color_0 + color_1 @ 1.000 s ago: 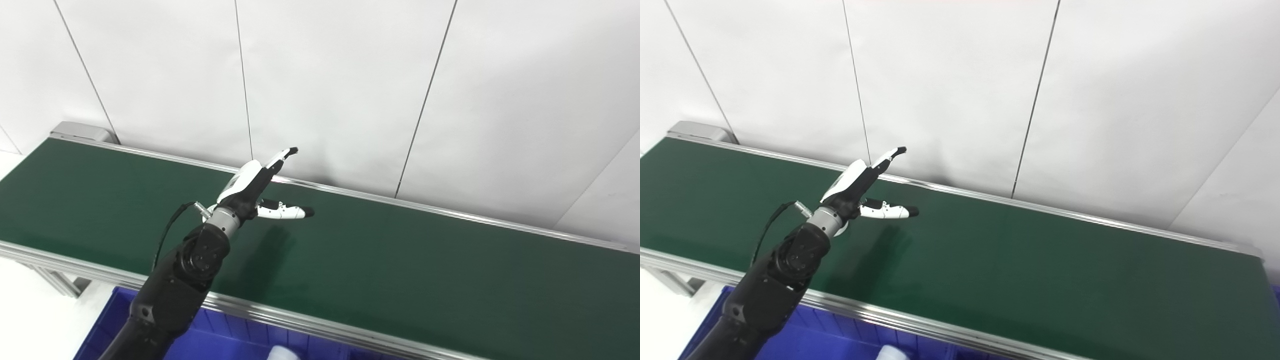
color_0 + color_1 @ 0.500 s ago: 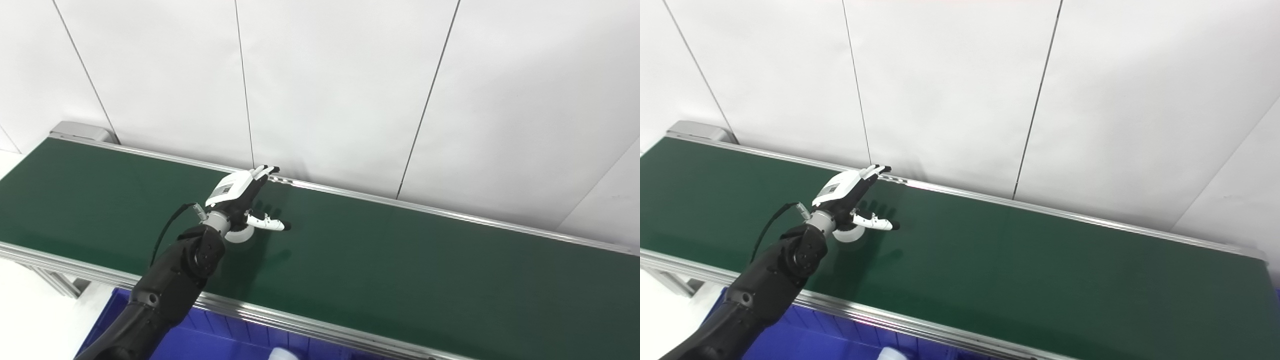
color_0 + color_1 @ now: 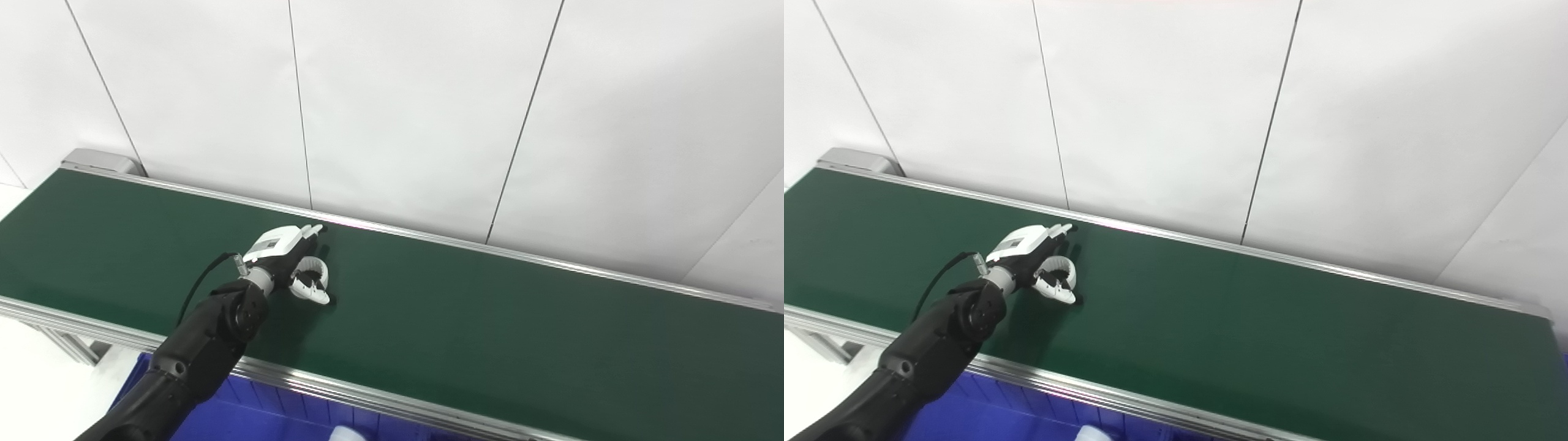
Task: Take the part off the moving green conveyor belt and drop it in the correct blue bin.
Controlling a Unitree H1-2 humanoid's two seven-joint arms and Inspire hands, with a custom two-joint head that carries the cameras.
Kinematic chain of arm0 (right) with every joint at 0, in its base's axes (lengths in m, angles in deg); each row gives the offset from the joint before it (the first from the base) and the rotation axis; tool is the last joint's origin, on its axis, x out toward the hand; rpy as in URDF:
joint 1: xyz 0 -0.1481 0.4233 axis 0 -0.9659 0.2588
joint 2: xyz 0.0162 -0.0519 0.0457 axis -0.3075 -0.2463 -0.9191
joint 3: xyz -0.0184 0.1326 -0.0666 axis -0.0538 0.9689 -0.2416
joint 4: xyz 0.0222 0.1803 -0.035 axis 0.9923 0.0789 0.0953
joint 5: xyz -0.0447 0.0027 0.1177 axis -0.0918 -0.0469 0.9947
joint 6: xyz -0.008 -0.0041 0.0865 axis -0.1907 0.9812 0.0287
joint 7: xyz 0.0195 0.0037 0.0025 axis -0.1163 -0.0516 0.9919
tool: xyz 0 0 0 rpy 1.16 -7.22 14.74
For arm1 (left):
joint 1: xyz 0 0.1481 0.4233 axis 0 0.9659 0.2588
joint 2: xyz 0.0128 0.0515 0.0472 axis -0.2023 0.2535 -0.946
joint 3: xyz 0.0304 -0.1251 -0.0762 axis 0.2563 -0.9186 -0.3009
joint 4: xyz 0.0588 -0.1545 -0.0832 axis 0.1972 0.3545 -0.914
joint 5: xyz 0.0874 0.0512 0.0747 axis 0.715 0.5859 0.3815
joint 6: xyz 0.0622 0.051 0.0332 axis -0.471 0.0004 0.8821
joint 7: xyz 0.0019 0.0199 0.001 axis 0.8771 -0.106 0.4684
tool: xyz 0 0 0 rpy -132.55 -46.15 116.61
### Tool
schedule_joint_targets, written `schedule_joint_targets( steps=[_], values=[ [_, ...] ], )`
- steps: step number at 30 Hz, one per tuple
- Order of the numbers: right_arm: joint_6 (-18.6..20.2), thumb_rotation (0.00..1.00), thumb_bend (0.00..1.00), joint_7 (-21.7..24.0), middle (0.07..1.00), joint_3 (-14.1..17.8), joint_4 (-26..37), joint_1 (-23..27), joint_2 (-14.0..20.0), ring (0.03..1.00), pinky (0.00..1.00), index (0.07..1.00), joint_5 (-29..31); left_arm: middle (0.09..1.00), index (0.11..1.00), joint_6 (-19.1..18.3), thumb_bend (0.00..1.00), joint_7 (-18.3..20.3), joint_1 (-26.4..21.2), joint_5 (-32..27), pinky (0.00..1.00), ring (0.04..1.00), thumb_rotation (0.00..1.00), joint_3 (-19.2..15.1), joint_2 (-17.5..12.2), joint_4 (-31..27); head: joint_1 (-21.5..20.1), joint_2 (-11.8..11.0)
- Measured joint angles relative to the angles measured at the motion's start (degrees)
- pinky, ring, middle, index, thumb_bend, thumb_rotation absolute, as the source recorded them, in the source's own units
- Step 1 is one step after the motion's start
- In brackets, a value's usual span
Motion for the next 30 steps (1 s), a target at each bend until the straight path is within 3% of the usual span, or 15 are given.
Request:
schedule_joint_targets(
  steps=[4, 6, 7, 8, 12, 14, 16, 17, 20, 24, 28, 30],
  values=[
    [0.0, 0.45, 0.81, 0.0, 0.905, -0.1, 0.0, 0.0, 0.1, 0.639, 0.93, 0.96, 0.0, 0.793, 0.74, 0.3, 0.72, -0.2, -0.3, -2.5, 0.55, 0.667, 0.0, -1.2, 0.2, 0.1, -0.1, 0.1],
    [0.0, 0.44, 0.8, 0.0, 0.909, -0.2, 0.1, 0.0, 0.2, 0.706, 0.94, 0.969, 0.0, 0.587, 0.679, 0.3, 0.55, -0.6, -0.7, -3.3, 0.4, 0.47, 0.0, -1.9, 0.2, 0.4, -0.1, 0.1],
    [0.0, 0.44, 0.79, 0.0, 0.909, -0.4, 0.2, 0.0, 0.3, 0.721, 0.94, 0.971, 0.0, 0.558, 0.67, 0.3, 0.52, -0.9, -0.8, -3.6, 0.38, 0.444, 0.0, -2.2, 0.3, 0.4, -0.1, 0.1],
    [0.0, 0.45, 0.8, 0.0, 0.91, -0.6, 0.2, 0.0, 0.5, 0.783, 0.93, 0.974, 0.0, 0.505, 0.576, 0.3, 0.5, -1.5, -0.8, -3.6, 0.39, 0.407, 0.0, -2.5, 0.6, 0.6, -0.3, 0.3],
    [0.0, 0.46, 0.81, -0.1, 0.913, -0.7, 0.3, 0.0, 0.7, 0.798, 0.91, 0.973, -0.1, 0.492, 0.54, 4.5, 0.5, -7.5, -0.1, -5.9, 0.41, 0.405, 0.0, -4.1, 3.6, 4.1, -0.4, 0.4],
    [0.0, 0.46, 0.81, -0.3, 0.905, -0.9, 0.3, 0.0, 0.7, 0.684, 0.9, 0.967, -0.2, 0.492, 0.536, 7.0, 0.5, -10.7, 0.7, -6.6, 0.42, 0.411, 0.0, -4.5, 4.8, 5.1, -0.4, 0.5],
    [0.0, 0.47, 0.81, -0.5, 0.904, -1.2, 0.3, 0.0, 0.8, 0.745, 0.91, 0.963, -0.2, 0.496, 0.53, 9.0, 0.5, -12.6, 0.9, -6.9, 0.44, 0.417, 0.0, -4.3, 5.5, 6.0, -0.3, 0.5],
    [0.0, 0.47, 0.8, -0.7, 0.905, -1.3, 0.3, 0.1, 0.8, 0.816, 0.91, 0.965, -0.3, 0.498, 0.529, 9.4, 0.5, -13.1, 0.9, -6.9, 0.45, 0.416, 0.0, -3.9, 5.6, 6.0, -0.3, 0.5],
    [0.0, 0.46, 0.79, -1.2, 0.912, -1.5, 0.3, 0.0, 0.8, 0.873, 0.91, 0.97, -0.4, 0.5, 0.529, 9.9, 0.5, -13.4, 0.9, -6.7, 0.44, 0.413, 0.0, -2.8, 5.6, 5.9, -0.3, 0.5],
    [0.0, 0.46, 0.78, -1.6, 0.91, -1.9, 0.3, -0.1, 0.9, 0.801, 0.92, 0.974, -0.4, 0.49, 0.538, 9.7, 0.5, -13.0, 1.5, -5.7, 0.41, 0.401, 0.0, -1.3, 5.4, 3.8, -0.3, 0.7],
    [0.0, 0.46, 0.79, -2.1, 0.904, -2.2, 0.3, -0.1, 0.9, 0.828, 0.92, 0.967, -0.6, 0.485, 0.541, 9.8, 0.5, -12.2, 2.6, -5.6, 0.41, 0.401, 0.0, -0.6, 5.2, 1.6, -0.7, 1.2],
    [0.0, 0.46, 0.8, -2.1, 0.902, -2.2, 0.5, -0.1, 0.8, 0.752, 0.93, 0.963, -0.6, 0.488, 0.539, 10.4, 0.5, -11.9, 4.0, -6.0, 0.42, 0.406, 0.0, -0.8, 4.9, -0.2, -1.1, 1.7]
  ],
)
